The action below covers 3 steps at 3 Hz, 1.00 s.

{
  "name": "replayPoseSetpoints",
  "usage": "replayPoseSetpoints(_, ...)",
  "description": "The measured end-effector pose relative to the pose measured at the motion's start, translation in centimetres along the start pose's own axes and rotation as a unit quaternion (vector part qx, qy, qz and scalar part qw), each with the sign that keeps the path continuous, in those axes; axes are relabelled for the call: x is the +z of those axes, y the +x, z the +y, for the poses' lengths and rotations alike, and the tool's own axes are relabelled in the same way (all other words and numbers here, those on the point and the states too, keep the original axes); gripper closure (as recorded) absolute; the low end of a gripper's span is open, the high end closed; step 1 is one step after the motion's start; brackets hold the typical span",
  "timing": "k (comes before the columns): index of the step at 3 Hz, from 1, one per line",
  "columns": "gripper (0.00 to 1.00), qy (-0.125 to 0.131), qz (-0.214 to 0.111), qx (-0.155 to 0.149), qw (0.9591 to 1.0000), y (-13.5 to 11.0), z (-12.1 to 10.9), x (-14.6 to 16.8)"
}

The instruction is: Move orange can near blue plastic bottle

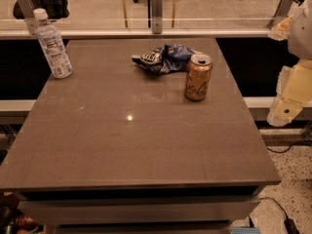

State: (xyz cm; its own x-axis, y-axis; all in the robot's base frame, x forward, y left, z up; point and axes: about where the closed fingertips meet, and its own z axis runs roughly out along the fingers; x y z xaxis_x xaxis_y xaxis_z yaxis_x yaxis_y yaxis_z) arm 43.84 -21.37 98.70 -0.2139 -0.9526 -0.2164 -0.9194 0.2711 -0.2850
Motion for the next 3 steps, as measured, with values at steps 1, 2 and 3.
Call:
replayPoseSetpoints(1, 0.00, 0.000, 0.000, 0.000, 1.0000, 0.0, 0.0, 0.0)
replayPoseSetpoints(2, 0.00, 0.001, -0.019, 0.029, 0.9994, -0.3, -1.0, 0.6)
replayPoseSetpoints(3, 0.00, 0.002, -0.048, 0.036, 0.9982, -1.9, -2.6, 1.8)
